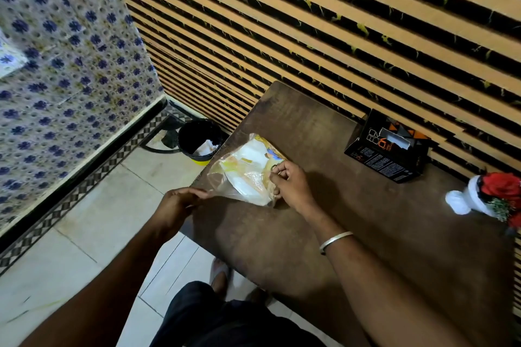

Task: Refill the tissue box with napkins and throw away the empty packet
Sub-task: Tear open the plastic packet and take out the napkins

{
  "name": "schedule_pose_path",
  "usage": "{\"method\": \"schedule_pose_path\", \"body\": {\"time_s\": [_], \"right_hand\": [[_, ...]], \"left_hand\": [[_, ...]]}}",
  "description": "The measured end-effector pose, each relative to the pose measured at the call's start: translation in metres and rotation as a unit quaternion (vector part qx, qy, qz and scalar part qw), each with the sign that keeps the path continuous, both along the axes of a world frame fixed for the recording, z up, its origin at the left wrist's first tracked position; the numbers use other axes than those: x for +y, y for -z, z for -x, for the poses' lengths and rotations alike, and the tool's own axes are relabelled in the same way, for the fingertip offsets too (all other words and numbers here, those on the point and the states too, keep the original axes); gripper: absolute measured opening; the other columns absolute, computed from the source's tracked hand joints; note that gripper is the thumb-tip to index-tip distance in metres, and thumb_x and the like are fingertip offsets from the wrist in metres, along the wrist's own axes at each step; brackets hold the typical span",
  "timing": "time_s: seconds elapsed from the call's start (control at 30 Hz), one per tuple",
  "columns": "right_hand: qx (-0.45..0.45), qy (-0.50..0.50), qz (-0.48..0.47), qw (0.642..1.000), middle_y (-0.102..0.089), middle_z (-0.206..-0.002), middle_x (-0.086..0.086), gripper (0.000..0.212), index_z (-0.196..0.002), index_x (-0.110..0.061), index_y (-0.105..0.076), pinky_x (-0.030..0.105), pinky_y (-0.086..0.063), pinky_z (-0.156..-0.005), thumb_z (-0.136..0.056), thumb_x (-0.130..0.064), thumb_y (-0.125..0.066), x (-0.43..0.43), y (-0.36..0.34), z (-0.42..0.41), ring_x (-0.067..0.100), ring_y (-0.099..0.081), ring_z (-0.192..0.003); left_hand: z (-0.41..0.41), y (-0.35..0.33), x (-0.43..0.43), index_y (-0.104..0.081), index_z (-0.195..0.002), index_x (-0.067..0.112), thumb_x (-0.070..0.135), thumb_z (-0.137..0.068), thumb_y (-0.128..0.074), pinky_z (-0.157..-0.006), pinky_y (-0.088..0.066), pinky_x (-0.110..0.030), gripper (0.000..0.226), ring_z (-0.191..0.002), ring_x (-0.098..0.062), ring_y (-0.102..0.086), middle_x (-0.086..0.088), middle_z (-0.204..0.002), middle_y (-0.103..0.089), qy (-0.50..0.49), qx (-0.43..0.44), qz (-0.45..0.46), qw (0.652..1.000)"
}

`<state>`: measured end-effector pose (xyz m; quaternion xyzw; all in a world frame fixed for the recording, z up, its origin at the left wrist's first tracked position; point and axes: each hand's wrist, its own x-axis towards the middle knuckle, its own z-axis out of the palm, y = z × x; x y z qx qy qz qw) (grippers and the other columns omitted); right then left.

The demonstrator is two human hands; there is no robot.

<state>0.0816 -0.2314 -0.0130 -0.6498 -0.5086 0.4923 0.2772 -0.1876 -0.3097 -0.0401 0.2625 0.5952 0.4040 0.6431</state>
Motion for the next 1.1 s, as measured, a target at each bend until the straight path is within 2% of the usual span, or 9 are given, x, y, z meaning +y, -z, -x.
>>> {"method": "schedule_pose_path", "body": {"time_s": [0.1, 0.23, 0.4, 0.47, 0.57, 0.67, 0.83, 0.97, 1.1], "right_hand": [[-0.008, -0.036, -0.017, 0.999, -0.057, -0.062, -0.004, 0.022, -0.07, -0.021, -0.055, 0.028, -0.045, -0.055, -0.081, -0.012, -0.072, -0.006, 0.005, 0.004, 0.011, -0.051, -0.051], [0.006, -0.043, -0.009, 0.999, -0.055, -0.058, -0.006, 0.022, -0.064, -0.022, -0.053, 0.035, -0.043, -0.058, -0.067, -0.036, -0.07, -0.011, 0.009, 0.011, 0.016, -0.05, -0.055], [-0.011, -0.097, -0.037, 0.995, -0.049, -0.054, -0.001, 0.033, -0.067, -0.01, -0.055, 0.035, -0.042, -0.057, -0.074, -0.033, -0.077, -0.018, 0.008, 0.013, 0.017, -0.045, -0.054], [-0.015, -0.129, -0.046, 0.99, -0.047, -0.055, -0.001, 0.041, -0.067, -0.005, -0.053, 0.031, -0.038, -0.057, -0.079, -0.036, -0.077, -0.02, 0.0, 0.016, 0.012, -0.042, -0.054], [-0.049, -0.103, -0.08, 0.99, -0.055, -0.062, -0.005, 0.038, -0.069, -0.012, -0.054, 0.034, -0.044, -0.061, -0.084, -0.043, -0.07, -0.012, -0.002, 0.014, 0.01, -0.048, -0.059], [-0.105, -0.04, -0.101, 0.988, -0.067, -0.094, 0.005, 0.026, -0.092, -0.016, -0.064, 0.042, -0.053, -0.082, -0.084, -0.04, -0.068, 0.011, 0.004, 0.006, 0.022, -0.063, -0.09], [-0.226, -0.095, 0.045, 0.969, -0.044, -0.148, 0.014, 0.067, -0.142, -0.013, -0.046, 0.045, -0.037, -0.113, -0.085, -0.038, -0.07, 0.062, 0.018, -0.016, 0.032, -0.042, -0.137], [-0.15, -0.112, 0.16, 0.969, -0.031, -0.16, 0.009, 0.095, -0.156, -0.014, -0.02, 0.043, -0.045, -0.108, -0.083, -0.043, -0.073, 0.08, 0.028, -0.014, 0.031, -0.047, -0.137], [-0.113, -0.112, 0.181, 0.97, -0.048, -0.148, 0.006, 0.112, -0.149, -0.009, -0.037, 0.033, -0.053, -0.09, -0.06, -0.06, -0.084, 0.083, 0.03, -0.009, 0.026, -0.054, -0.129]], "left_hand": [[-0.009, -0.008, 0.006, -0.071, -0.052, 0.009, -0.014, -0.076, -0.042, -0.079, -0.052, -0.03, 0.043, -0.09, -0.032, -0.067, -0.008, -0.081, -0.078, -0.082, 0.002, 0.012, 0.997], [-0.021, -0.023, 0.016, -0.072, -0.065, 0.002, -0.015, -0.079, -0.045, -0.078, -0.053, -0.025, 0.035, -0.083, -0.021, -0.068, -0.005, -0.076, -0.075, -0.086, 0.107, -0.074, 0.988], [-0.035, -0.026, 0.016, -0.072, -0.074, 0.031, -0.006, -0.08, -0.06, -0.076, -0.046, -0.007, 0.04, -0.08, 0.008, -0.065, 0.025, -0.078, -0.072, 0.154, 0.312, -0.147, 0.926], [-0.041, -0.02, 0.012, -0.074, -0.079, 0.031, 0.002, -0.08, -0.061, -0.078, -0.05, -0.015, 0.031, -0.084, 0.003, -0.067, 0.023, -0.082, -0.073, 0.218, 0.359, -0.139, 0.897], [-0.055, -0.011, 0.011, -0.076, -0.086, 0.018, 0.007, -0.08, -0.061, -0.078, -0.054, -0.032, 0.02, -0.086, -0.016, -0.07, 0.003, -0.089, -0.077, 0.165, 0.301, -0.094, 0.934], [-0.075, -0.008, 0.015, -0.072, -0.088, 0.01, -0.005, -0.083, -0.064, -0.06, -0.049, -0.024, 0.018, -0.075, -0.021, -0.063, -0.008, -0.083, -0.071, 0.078, 0.215, 0.005, 0.974], [-0.091, 0.004, 0.025, -0.067, -0.08, -0.001, -0.004, -0.078, -0.072, -0.064, -0.049, -0.03, 0.007, -0.075, -0.025, -0.06, -0.016, -0.078, -0.065, -0.054, 0.111, 0.103, 0.987], [-0.097, 0.014, 0.032, -0.067, -0.102, -0.006, 0.025, -0.052, -0.079, -0.063, -0.053, -0.03, 0.06, -0.075, -0.026, -0.065, -0.023, -0.093, -0.071, -0.084, 0.102, 0.118, 0.984], [-0.1, 0.014, 0.034, -0.068, -0.105, 0.004, 0.016, -0.061, -0.079, -0.074, -0.057, -0.043, 0.047, -0.082, -0.03, -0.068, -0.019, -0.1, -0.073, -0.093, 0.062, 0.121, 0.986]]}}
